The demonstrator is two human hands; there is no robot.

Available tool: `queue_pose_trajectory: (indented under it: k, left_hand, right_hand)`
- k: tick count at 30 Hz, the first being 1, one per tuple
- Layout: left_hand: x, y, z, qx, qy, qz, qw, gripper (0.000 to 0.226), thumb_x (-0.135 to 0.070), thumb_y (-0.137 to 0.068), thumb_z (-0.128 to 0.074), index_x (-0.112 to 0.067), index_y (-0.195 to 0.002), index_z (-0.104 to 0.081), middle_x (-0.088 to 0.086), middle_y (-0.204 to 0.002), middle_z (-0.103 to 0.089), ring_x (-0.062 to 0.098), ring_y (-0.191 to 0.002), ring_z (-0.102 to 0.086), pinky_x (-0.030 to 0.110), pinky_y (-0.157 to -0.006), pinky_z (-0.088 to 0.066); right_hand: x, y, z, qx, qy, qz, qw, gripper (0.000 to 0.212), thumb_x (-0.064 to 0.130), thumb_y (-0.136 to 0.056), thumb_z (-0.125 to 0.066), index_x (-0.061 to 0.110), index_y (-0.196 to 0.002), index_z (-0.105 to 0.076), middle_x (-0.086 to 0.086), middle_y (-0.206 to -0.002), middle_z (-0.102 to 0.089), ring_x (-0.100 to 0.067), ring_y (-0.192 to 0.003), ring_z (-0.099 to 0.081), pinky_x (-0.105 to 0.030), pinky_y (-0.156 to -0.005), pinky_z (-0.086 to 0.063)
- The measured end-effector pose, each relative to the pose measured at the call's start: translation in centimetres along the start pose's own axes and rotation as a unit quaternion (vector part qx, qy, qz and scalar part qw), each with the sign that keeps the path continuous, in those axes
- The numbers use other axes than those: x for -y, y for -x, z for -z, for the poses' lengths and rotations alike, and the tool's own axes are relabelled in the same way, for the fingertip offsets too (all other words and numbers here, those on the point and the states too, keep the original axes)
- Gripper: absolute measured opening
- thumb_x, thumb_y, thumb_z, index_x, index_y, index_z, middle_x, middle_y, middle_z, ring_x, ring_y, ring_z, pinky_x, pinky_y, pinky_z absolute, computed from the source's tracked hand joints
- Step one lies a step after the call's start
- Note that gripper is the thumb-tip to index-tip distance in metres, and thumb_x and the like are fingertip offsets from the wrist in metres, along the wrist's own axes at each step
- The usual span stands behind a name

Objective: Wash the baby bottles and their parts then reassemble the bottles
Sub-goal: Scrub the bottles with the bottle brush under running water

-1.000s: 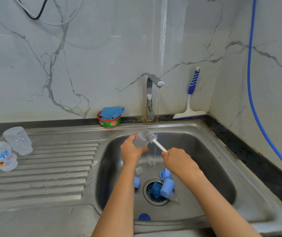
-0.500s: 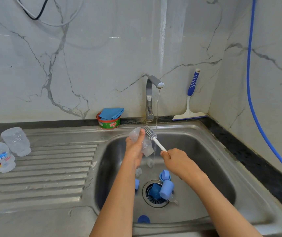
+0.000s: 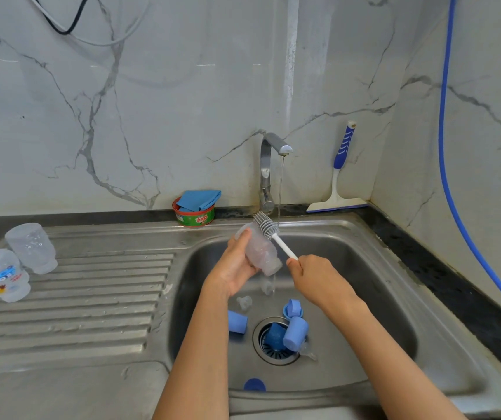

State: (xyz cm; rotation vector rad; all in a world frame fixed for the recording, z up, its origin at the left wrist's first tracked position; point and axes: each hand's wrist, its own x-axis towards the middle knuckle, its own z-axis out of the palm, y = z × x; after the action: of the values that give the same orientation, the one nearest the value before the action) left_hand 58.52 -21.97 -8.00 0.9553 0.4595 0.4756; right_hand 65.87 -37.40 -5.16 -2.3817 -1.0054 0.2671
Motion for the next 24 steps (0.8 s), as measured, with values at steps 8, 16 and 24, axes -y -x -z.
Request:
queue_pose_trajectory:
  k: [8, 16, 24]
  left_hand:
    - [0.2, 0.0, 0.1, -0.062, 0.006, -0.033, 0.998, 0.068, -0.032, -0.079, -0.072, -0.010, -0.135, -0.038, 0.017, -0.124, -0.057, 0.026, -0.106, -0.060, 0.038, -0.075, -0.054]
    - [0.1, -0.5, 0.3, -0.123, 0.048, -0.049, 0.990, 0.045, -0.037, -0.095, -0.054, -0.012, -0.131, -0.046, 0.014, -0.117, -0.060, 0.023, -0.096, -0.060, 0.035, -0.071, -0.052]
    - [1.0, -2.2, 0.8, -0.247, 0.073, -0.023, 0.966, 0.058, -0.046, -0.100, -0.041, -0.001, -0.137, -0.042, 0.016, -0.114, -0.058, 0.026, -0.099, -0.059, 0.040, -0.090, -0.051]
  right_hand:
    - [0.2, -0.1, -0.3, -0.002, 0.014, -0.008, 1.000, 0.038, 0.036, -0.101, -0.034, 0.016, -0.071, -0.045, 0.000, -0.071, -0.049, -0.020, -0.067, -0.051, -0.030, -0.060, -0.042]
    - [0.8, 0.1, -0.4, 0.050, 0.011, 0.008, 0.999, 0.040, 0.034, -0.102, -0.035, 0.015, -0.067, -0.042, 0.000, -0.068, -0.046, -0.013, -0.055, -0.042, -0.024, -0.050, -0.035]
    - [1.0, 0.9, -0.6, 0.090, 0.051, -0.001, 0.995, 0.037, 0.034, -0.099, -0.035, 0.014, -0.068, -0.042, -0.001, -0.068, -0.046, -0.013, -0.053, -0.038, -0.024, -0.048, -0.030]
